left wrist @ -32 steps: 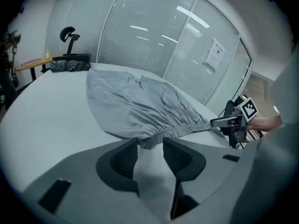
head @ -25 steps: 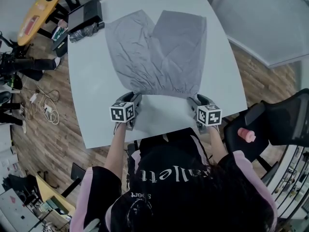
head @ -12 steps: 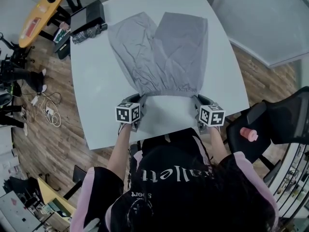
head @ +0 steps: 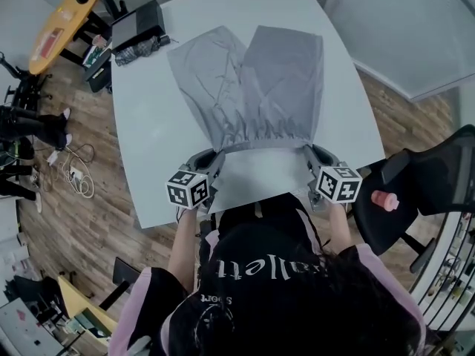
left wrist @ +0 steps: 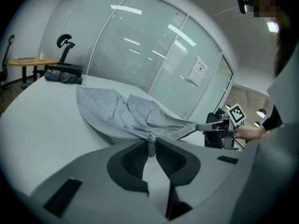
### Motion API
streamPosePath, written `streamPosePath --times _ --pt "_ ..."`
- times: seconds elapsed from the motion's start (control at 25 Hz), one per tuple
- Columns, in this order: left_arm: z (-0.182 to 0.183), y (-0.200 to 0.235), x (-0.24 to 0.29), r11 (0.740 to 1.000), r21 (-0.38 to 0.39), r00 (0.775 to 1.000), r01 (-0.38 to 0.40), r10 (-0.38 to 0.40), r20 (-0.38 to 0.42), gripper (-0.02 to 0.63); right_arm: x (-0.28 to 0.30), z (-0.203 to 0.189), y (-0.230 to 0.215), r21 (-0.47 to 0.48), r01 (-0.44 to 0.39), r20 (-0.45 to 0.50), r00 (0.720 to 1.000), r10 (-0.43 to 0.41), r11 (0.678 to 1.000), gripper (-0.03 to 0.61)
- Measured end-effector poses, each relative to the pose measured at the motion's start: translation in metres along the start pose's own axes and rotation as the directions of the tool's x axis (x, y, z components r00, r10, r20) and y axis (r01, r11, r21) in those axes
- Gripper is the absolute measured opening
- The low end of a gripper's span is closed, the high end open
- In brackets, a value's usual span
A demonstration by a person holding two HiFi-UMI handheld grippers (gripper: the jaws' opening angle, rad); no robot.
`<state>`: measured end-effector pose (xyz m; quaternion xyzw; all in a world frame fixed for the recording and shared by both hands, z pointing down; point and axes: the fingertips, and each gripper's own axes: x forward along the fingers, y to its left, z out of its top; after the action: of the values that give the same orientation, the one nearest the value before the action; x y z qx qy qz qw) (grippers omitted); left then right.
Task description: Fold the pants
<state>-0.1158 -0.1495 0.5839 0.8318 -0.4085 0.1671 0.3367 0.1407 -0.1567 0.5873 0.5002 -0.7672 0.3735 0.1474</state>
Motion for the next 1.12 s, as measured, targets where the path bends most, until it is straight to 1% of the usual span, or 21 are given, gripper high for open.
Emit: streamPosePath --times 0.2,0.28,0.36,0.56,0.72,0.84,0.96,1.12 --pt "0.022 -0.023 -0.041 0.998 -0.012 0.991 0.060 -0.058 0.123 0.066 -0.030 0.007 0.025 0.008 -0.015 0.065 0.998 0.014 1.000 0.044" --pt "0.031 -0.034 -0.058 0.997 0.000 0.984 0.081 -0.080 0.161 0.063 -0.044 0.009 0.035 0.012 -0.021 0.087 0.996 0.020 1.000 0.044" --pt "0.037 -0.043 -0.072 0.995 0.028 0.978 0.096 -0.100 0.184 0.063 -0.058 0.010 0.044 0.016 -0.031 0.111 0.993 0.029 0.999 0.043" --pt "0.054 -0.054 -0.091 0.987 0.126 0.971 0.104 -0.128 0.200 0.061 -0.080 0.023 0.061 0.024 -0.055 0.171 0.984 0.050 0.998 0.043" --pt "0.073 -0.056 -0.097 0.983 0.153 0.961 0.104 -0.139 0.241 0.061 -0.091 0.044 0.067 0.034 -0.083 0.228 0.971 0.073 0.996 0.043" --pt "0.091 -0.052 -0.094 0.978 0.184 0.957 0.097 -0.143 0.254 0.061 -0.090 0.066 0.068 0.031 -0.112 0.263 0.960 0.100 0.993 0.043" --pt "0.109 -0.044 -0.086 0.972 0.219 0.955 0.084 -0.141 0.261 0.061 -0.079 0.088 0.067 -0.003 -0.121 0.274 0.955 0.117 0.993 0.043" --pt "0.133 -0.031 -0.065 0.963 0.260 0.956 0.063 -0.134 0.262 0.061 -0.055 0.117 0.060 -0.058 -0.119 0.268 0.955 0.131 0.991 0.043"
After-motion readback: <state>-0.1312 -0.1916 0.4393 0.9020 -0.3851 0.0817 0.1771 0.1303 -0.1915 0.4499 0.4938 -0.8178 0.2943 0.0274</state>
